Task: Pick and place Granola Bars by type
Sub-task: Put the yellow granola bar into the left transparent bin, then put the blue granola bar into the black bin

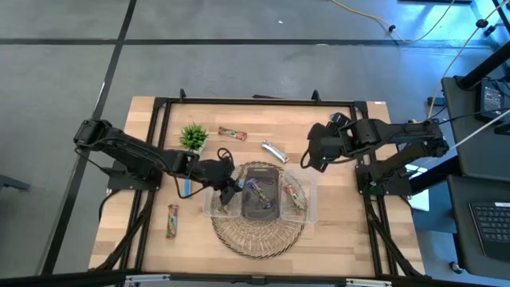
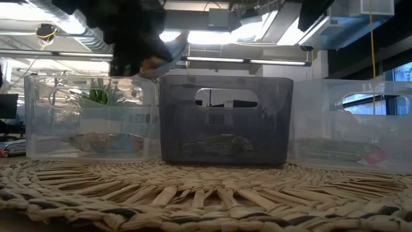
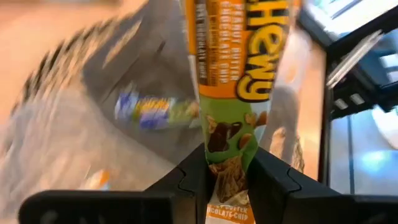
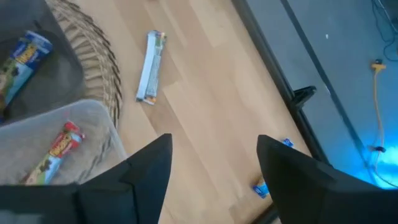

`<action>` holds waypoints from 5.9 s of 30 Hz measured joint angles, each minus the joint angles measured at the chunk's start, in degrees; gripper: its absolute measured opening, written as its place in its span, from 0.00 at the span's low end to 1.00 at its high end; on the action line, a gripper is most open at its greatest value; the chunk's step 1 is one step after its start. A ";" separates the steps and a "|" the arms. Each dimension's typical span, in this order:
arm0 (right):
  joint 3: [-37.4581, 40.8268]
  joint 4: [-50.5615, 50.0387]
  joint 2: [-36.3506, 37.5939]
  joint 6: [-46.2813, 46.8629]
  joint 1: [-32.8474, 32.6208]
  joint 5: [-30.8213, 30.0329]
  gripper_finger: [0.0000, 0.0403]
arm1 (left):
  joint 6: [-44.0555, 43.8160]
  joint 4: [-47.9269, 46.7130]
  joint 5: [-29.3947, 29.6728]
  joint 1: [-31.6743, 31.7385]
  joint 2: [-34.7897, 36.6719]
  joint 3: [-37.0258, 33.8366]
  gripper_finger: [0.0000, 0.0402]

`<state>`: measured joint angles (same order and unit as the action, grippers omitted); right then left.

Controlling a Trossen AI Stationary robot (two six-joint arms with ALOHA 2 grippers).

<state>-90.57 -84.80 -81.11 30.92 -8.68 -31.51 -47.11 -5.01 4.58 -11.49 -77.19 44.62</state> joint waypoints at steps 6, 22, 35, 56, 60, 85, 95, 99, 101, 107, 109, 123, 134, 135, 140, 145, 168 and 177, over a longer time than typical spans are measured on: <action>9.72 9.39 4.52 -1.25 3.72 2.13 0.59 | -6.10 -9.88 0.80 -0.85 3.54 0.00 0.20; 24.17 19.10 9.34 1.99 17.53 9.32 0.59 | -18.54 -17.90 1.51 -0.78 2.28 0.04 0.20; 31.96 44.52 8.90 -8.98 23.21 21.28 0.59 | -21.30 -21.76 -1.88 -0.32 -0.55 0.00 0.20; 39.98 42.66 8.55 -16.49 48.95 17.55 0.59 | -30.17 -21.08 -5.53 3.49 -6.08 0.00 0.20; 43.07 47.05 8.53 -16.68 55.43 16.79 0.59 | -30.18 -20.09 -4.75 3.48 -6.08 0.00 0.20; 47.89 58.38 8.50 -27.00 61.38 18.54 0.69 | -29.66 -17.43 -4.07 3.74 -6.08 0.00 0.29; 47.86 58.44 8.48 -28.29 61.38 23.60 0.68 | -27.28 -11.26 -2.96 3.72 -3.55 0.00 0.46; 45.33 56.28 6.88 -28.41 61.77 24.13 0.68 | -23.51 -5.14 -1.00 3.73 -0.03 0.02 0.47; 42.67 53.75 4.72 -28.59 62.21 24.12 0.68 | -21.50 -2.80 0.91 3.72 1.73 0.01 0.47; 34.86 46.55 -4.44 -32.45 65.25 24.13 0.68 | -19.11 -1.04 5.71 2.83 5.88 0.02 0.46; 33.04 43.60 -7.21 -32.57 66.93 24.16 0.68 | -19.02 -0.70 7.08 2.08 6.68 0.02 0.47; 31.26 42.28 -15.38 -35.82 69.81 24.09 0.68 | -18.08 0.59 13.90 -1.72 7.58 0.02 0.47; 31.28 42.00 -18.84 -38.99 69.62 22.78 0.68 | -18.08 0.57 13.88 -1.70 7.58 0.02 0.47; 31.25 41.83 -19.06 -39.18 69.61 22.94 0.68 | -18.06 0.56 13.88 -1.70 7.58 0.02 0.47; 28.92 38.02 -21.42 -40.44 69.60 24.11 0.68 | -18.06 0.57 13.86 -1.70 7.58 0.02 0.47; 27.69 36.89 -24.66 -40.42 69.67 24.14 0.65 | -18.06 0.55 13.84 -1.70 7.58 0.02 0.48; 24.94 34.30 -26.70 -41.92 69.80 20.33 0.24 | -17.03 0.54 13.94 -1.70 7.56 0.02 0.48; 24.64 34.55 -26.68 -42.28 69.58 22.60 0.23 | -15.49 0.54 14.00 -1.70 7.56 0.02 0.48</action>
<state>-65.92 -50.26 -107.79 -11.36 60.90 -8.91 -62.60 -4.47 18.58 -13.19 -69.63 44.64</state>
